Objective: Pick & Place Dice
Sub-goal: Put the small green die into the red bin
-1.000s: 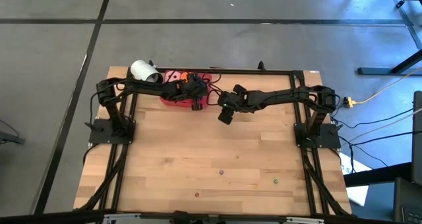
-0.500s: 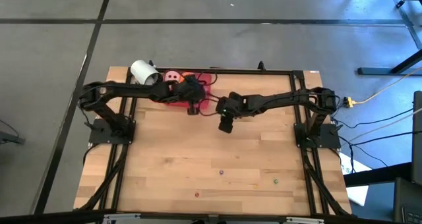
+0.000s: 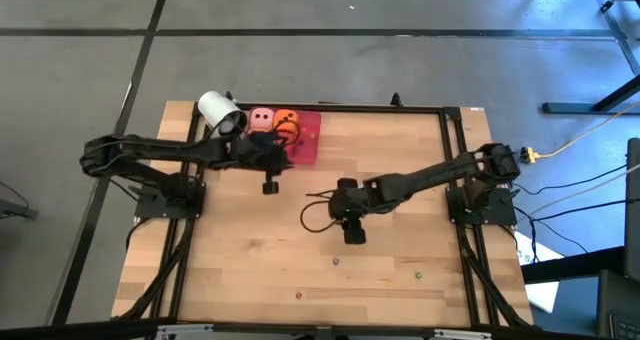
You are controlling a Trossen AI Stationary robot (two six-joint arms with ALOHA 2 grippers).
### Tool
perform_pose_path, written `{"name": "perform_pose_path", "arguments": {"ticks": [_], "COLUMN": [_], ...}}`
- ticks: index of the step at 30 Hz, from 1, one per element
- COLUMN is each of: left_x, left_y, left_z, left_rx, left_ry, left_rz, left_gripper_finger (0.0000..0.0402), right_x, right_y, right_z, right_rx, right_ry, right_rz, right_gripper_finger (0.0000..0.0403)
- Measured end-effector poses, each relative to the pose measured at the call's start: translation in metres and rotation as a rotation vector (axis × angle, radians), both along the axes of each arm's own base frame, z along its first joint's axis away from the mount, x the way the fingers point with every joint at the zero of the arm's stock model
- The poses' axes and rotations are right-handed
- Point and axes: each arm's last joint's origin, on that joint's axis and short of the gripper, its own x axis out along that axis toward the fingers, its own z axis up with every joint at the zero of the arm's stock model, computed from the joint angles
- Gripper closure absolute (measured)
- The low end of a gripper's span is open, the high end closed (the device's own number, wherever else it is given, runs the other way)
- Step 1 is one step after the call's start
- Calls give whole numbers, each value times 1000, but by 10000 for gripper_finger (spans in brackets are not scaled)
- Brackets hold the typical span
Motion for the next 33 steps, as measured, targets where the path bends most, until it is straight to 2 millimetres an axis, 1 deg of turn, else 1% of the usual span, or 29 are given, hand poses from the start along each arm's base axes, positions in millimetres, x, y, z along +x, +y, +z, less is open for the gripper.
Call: {"name": "perform_pose_path", "arguments": {"ticks": [2, 4, 7, 9, 10, 13, 16, 20, 22, 25, 33], "left_x": [-1, -1, 0, 1, 1, 0, 1, 1, 1, 1, 1], "left_y": [-5, -8, -12, -13, -13, -13, -13, -13, -13, -13, -13], "left_z": [-7, -10, -10, -10, -9, -10, -10, -10, -10, -9, -9], "left_rx": [3, 32, 51, 53, 56, 65, 59, 47, 47, 38, -20], "left_ry": [-13, -13, -3, -7, -9, -2, -6, -10, -10, -17, -37], "left_rz": [-25, -61, -87, -92, -94, -101, -96, -88, -89, -80, -37], "left_gripper_finger": [373, 374, 375, 373, 373, 373, 375, 373, 373, 374, 373], "right_x": [-9, -21, -47, -62, -69, -90, -114, -139, -146, -154, -173], "right_y": [3, 3, 1, 4, 8, 23, 35, 45, 48, 56, 82], "right_z": [14, 29, 51, 59, 60, 50, 29, 2, -6, -11, -11], "right_rx": [17, 33, 49, 70, 81, 108, 141, 232, 282, 320, 241], "right_ry": [-2, 11, 74, 98, 95, 101, 190, 353, 430, 487, 477], "right_rz": [-30, -97, -226, -278, -278, -196, -143, -222, -227, -198, 66], "right_gripper_finger": [227, 227, 227, 227, 227, 227, 227, 227, 227, 227, 227]}}
